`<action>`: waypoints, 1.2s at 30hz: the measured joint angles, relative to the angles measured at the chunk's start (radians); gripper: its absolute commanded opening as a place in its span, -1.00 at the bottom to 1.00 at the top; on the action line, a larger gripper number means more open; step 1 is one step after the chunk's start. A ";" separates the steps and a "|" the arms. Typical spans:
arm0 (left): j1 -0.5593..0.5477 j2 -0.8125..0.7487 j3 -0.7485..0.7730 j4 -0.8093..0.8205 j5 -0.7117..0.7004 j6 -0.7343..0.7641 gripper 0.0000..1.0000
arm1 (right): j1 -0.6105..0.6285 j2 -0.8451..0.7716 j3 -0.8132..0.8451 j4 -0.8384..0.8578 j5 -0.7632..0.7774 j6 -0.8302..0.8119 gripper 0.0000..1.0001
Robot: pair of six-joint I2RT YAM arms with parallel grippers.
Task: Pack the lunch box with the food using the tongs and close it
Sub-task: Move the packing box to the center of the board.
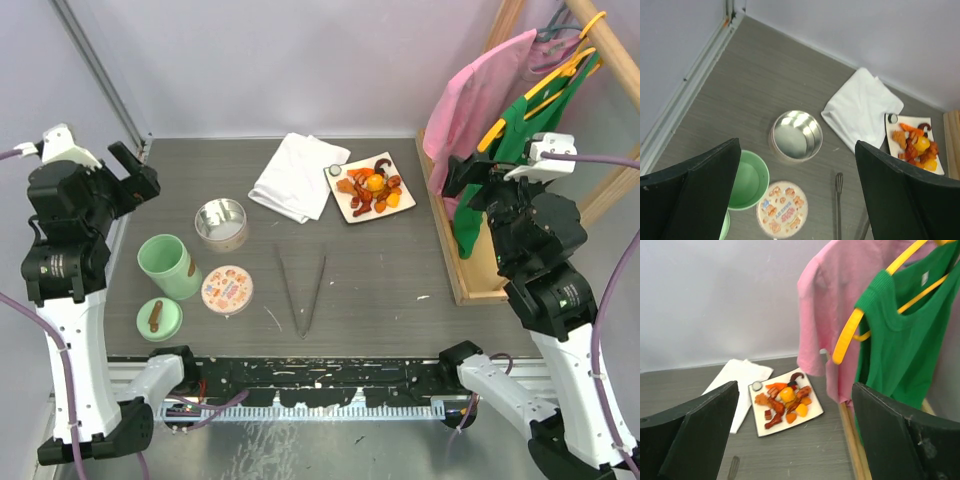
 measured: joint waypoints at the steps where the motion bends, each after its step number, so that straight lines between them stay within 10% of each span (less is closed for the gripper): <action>1: -0.005 -0.018 -0.037 0.005 0.006 -0.001 0.96 | -0.014 -0.009 -0.016 0.001 -0.034 0.015 1.00; 15: -0.077 -0.163 -0.365 -0.004 0.101 -0.084 0.96 | -0.129 -0.031 -0.266 -0.011 -0.660 0.208 1.00; 25: -0.103 -0.082 -0.399 -0.065 0.158 -0.093 0.96 | 0.150 0.290 -0.269 -0.222 -0.538 0.235 1.00; 36: -0.109 0.073 -0.343 -0.166 0.238 -0.058 0.96 | 0.214 0.218 -0.586 -0.101 -0.597 0.468 1.00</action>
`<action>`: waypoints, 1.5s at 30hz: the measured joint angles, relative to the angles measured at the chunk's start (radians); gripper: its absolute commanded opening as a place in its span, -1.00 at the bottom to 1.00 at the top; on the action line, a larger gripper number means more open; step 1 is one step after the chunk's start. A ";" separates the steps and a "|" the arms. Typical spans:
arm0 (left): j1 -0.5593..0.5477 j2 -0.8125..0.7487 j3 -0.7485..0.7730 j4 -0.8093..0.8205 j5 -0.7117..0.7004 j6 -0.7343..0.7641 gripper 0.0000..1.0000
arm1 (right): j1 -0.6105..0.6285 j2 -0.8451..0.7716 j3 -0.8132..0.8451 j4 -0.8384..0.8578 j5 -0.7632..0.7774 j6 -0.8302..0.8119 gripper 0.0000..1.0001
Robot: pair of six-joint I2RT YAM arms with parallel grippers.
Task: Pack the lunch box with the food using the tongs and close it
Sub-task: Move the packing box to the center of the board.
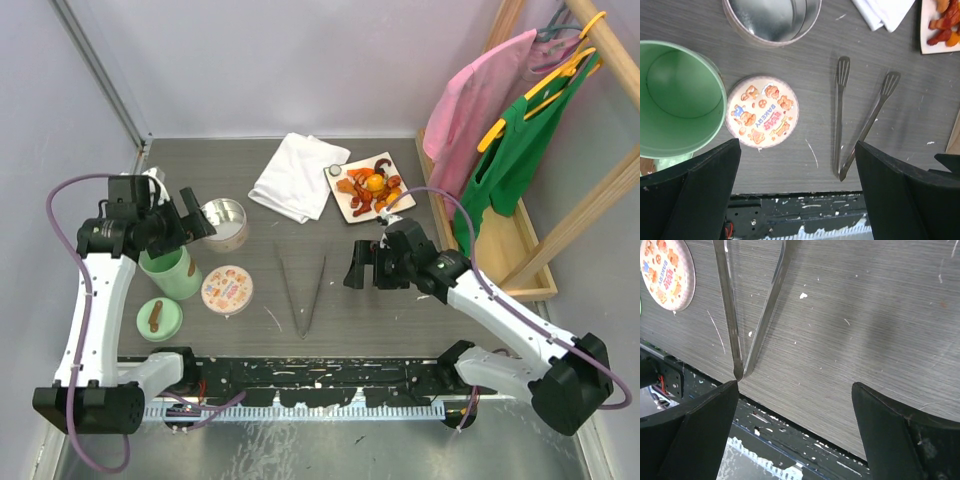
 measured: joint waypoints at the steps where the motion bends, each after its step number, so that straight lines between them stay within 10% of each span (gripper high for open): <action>1: 0.000 0.009 0.002 -0.006 0.005 0.006 0.96 | 0.001 0.011 -0.003 0.002 -0.006 0.008 1.00; 20: -0.003 0.137 0.003 -0.047 -0.168 0.044 0.96 | 0.005 0.174 0.024 0.066 -0.104 0.023 1.00; 45: -0.001 0.268 -0.068 0.073 0.249 0.051 0.89 | 0.005 0.178 0.019 0.066 -0.106 0.001 1.00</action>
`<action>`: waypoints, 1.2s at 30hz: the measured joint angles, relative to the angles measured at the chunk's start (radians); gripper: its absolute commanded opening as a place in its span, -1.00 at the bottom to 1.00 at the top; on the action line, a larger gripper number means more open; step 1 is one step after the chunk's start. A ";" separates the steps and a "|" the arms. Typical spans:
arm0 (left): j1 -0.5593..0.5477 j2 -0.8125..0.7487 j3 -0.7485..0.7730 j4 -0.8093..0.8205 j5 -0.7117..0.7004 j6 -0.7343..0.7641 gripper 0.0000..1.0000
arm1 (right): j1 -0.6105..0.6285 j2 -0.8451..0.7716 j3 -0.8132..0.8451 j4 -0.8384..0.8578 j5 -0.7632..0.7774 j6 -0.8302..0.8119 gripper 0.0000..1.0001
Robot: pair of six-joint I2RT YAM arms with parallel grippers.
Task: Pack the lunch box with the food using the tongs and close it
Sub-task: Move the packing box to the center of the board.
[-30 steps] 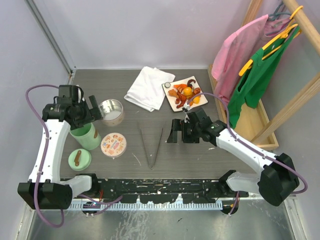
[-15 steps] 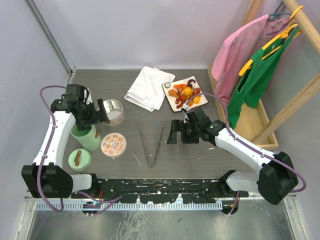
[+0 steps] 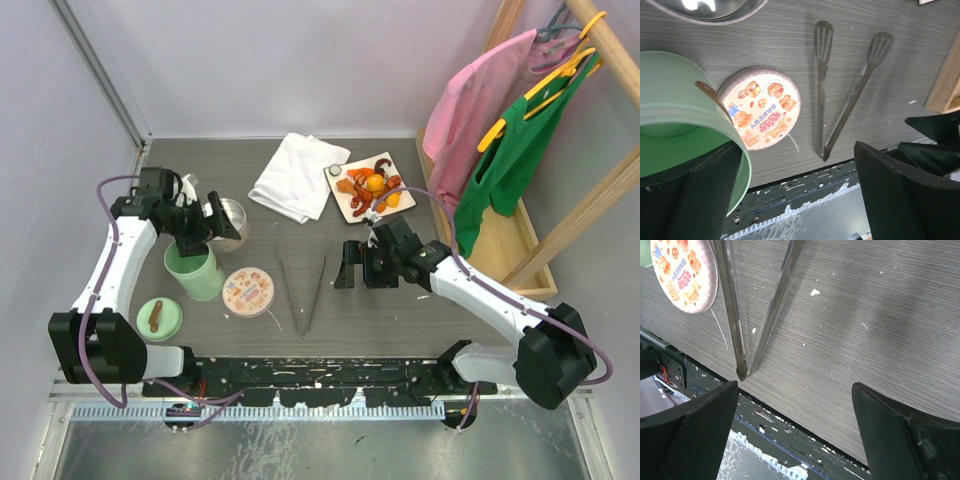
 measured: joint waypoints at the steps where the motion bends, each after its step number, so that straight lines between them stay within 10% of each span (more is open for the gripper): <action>1: -0.001 0.000 -0.006 0.018 0.024 -0.014 0.89 | 0.000 0.000 -0.002 0.000 0.000 0.000 1.00; 36: -0.359 0.175 0.095 0.218 0.106 -0.222 0.98 | 0.000 0.006 -0.008 -0.055 0.097 0.014 1.00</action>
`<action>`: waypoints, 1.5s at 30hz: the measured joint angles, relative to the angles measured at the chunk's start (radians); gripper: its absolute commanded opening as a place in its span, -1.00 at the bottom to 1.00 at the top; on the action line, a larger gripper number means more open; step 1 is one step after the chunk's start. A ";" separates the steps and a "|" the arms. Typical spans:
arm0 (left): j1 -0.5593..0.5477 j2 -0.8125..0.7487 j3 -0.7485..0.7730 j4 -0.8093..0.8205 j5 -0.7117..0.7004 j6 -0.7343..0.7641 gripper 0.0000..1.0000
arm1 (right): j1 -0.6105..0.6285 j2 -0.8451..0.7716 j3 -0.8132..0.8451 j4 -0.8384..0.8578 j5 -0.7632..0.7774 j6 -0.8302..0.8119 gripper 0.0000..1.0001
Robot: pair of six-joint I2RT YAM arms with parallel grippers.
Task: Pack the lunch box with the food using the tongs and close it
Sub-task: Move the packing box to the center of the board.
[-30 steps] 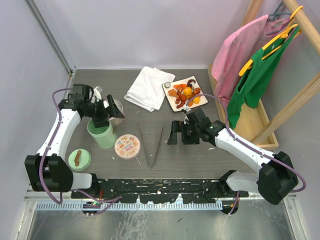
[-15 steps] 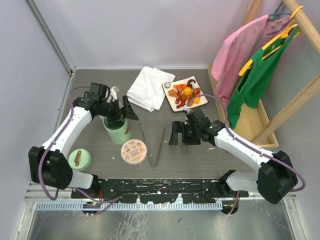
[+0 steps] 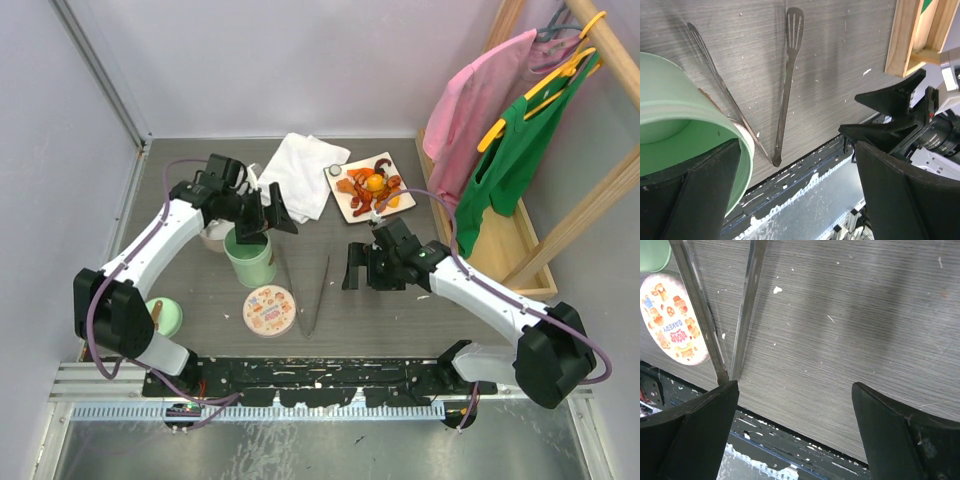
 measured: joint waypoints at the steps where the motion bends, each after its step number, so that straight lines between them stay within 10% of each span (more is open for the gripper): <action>1: -0.002 0.005 0.013 -0.005 -0.013 0.002 0.96 | 0.000 -0.001 0.000 -0.004 0.008 0.003 1.00; 20: 0.026 -0.264 0.109 -0.237 -0.441 0.074 0.96 | 0.265 0.095 0.150 -0.093 0.264 0.119 1.00; 29: 0.358 -0.452 -0.004 -0.244 -0.466 0.079 0.96 | 0.268 0.256 0.449 0.067 0.231 0.014 1.00; 45: 0.491 0.201 0.094 -0.137 -0.497 0.076 0.96 | 0.268 0.334 0.489 0.150 0.135 0.081 1.00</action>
